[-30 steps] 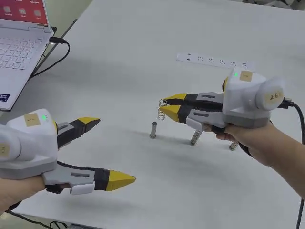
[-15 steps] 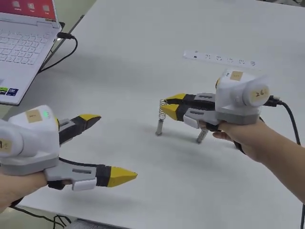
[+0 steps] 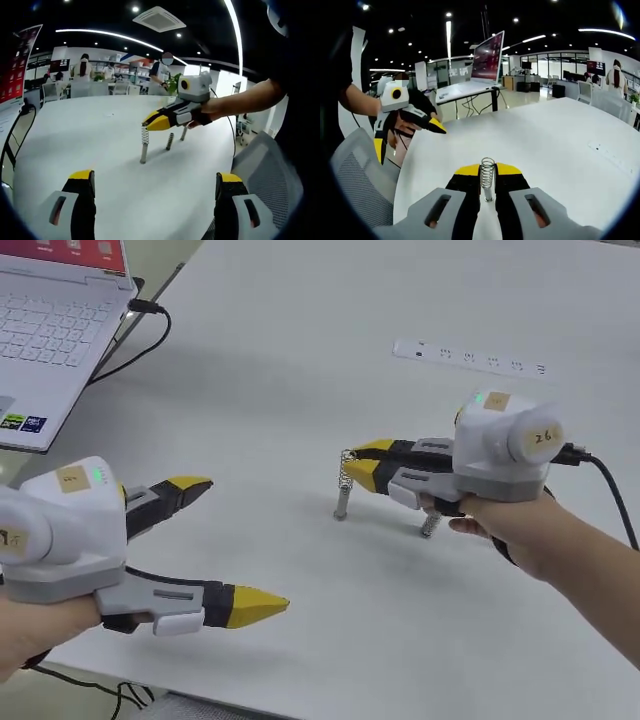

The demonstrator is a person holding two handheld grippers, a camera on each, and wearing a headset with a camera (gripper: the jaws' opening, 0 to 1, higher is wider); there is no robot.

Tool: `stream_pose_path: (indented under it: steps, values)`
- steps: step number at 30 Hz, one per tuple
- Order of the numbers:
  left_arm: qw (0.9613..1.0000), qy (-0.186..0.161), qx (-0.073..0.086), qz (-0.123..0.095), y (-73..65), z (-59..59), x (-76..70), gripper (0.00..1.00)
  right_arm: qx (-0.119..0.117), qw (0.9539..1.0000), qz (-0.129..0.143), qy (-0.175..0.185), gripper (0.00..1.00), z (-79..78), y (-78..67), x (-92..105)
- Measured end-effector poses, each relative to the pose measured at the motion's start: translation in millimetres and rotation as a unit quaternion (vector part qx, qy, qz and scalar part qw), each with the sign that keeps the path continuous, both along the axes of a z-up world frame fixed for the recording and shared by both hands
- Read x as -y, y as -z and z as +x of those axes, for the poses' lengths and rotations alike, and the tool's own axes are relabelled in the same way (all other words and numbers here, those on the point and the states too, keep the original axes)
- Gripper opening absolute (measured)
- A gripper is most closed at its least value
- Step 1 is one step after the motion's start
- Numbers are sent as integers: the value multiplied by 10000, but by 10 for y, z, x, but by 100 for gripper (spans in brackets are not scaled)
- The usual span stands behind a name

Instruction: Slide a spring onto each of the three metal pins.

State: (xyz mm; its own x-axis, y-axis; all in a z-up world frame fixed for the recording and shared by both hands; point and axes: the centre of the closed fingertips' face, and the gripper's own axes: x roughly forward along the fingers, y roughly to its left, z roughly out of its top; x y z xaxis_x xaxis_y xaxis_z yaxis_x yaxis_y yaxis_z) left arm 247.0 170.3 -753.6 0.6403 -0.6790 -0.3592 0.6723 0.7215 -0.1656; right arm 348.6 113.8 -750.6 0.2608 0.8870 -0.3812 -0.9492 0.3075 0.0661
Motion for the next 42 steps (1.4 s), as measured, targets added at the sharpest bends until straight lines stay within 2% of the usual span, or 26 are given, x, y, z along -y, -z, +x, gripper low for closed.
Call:
stream_pose_path:
  steps: [9, 17, 20, 26, 29, 34, 42]
  values:
    - [10000, -1, -20, -1, 16, -3, -11, 98, -96, 9999, -31, 54, 7, -3, 65, 23]
    - [10000, 0, -42, 11, 34, -9, -10, 98, -52, 9999, -130, 45, 7, 5, 119, 22]
    - [10000, 4, -51, 21, 41, -13, -13, 98, 9, 9997, -259, -14, 7, -26, 159, 10]
    - [10000, 0, -66, 19, 46, -18, -11, 98, 7, 9997, -252, -4, 7, -36, 158, 2]
    - [10000, -2, -64, 26, 51, -17, -10, 98, 137, 9987, -483, -109, 7, -68, 221, 16]
    - [10000, -12, -68, 31, 61, -12, -18, 98, 82, 9984, -556, -116, 8, -68, 309, 45]
    - [10000, -4, -75, 46, 70, -9, -15, 98, 174, 9961, -838, -191, 8, -87, 437, 48]
